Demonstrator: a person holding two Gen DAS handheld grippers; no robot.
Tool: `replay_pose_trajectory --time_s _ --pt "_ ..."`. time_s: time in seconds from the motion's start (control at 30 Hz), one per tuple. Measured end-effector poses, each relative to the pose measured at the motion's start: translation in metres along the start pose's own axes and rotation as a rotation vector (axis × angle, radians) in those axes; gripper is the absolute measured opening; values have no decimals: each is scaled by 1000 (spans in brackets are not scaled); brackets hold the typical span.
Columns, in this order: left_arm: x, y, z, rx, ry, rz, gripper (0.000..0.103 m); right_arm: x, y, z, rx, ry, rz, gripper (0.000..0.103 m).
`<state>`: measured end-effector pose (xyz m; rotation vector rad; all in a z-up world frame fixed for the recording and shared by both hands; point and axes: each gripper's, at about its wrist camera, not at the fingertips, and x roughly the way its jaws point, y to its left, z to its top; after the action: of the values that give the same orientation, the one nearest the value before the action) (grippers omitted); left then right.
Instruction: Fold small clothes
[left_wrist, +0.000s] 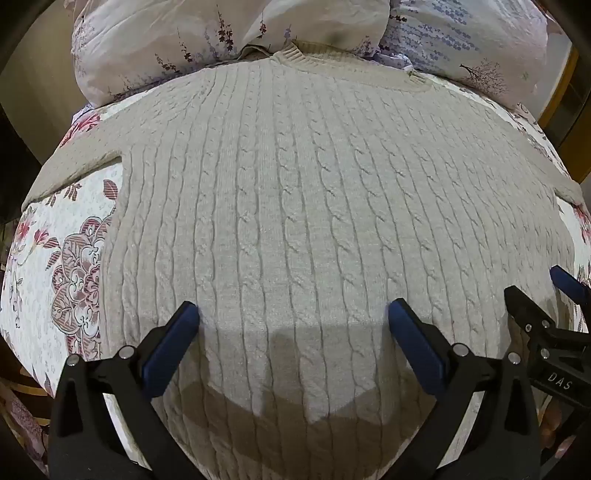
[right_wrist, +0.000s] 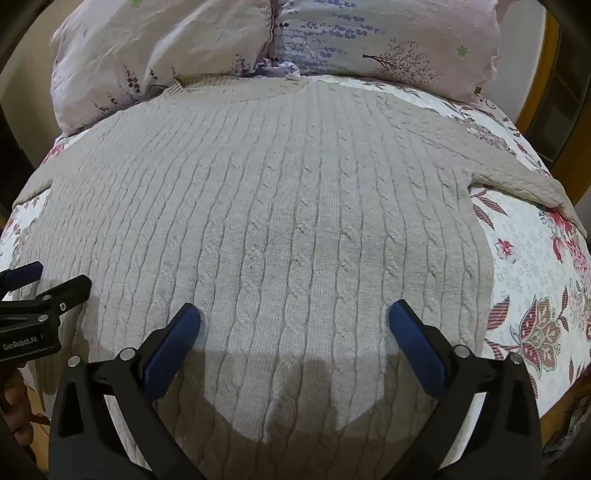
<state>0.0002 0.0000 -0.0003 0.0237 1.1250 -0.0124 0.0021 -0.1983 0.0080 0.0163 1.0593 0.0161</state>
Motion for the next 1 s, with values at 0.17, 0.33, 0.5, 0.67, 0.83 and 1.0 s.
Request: replay_pose_trajectory --time_s 0.17,0.33,0.5,0.67,0.83,1.0 --pt "0 0 1 1 0 0 101 -1 0 -1 1 2 1 102" --pt "0 0 0 1 -6 1 101 -5 0 -1 1 -4 -1 102" --pt "0 0 0 1 -6 2 101 -2 -2 5 5 -3 0 102" --pt "0 0 0 1 -7 2 101 -1 0 0 3 -14 -1 102" --pt "0 0 0 1 -7 2 101 -1 -1 0 4 -15 -2 102" --pt "0 0 0 1 -8 2 101 -1 -1 0 4 -16 -1 102"
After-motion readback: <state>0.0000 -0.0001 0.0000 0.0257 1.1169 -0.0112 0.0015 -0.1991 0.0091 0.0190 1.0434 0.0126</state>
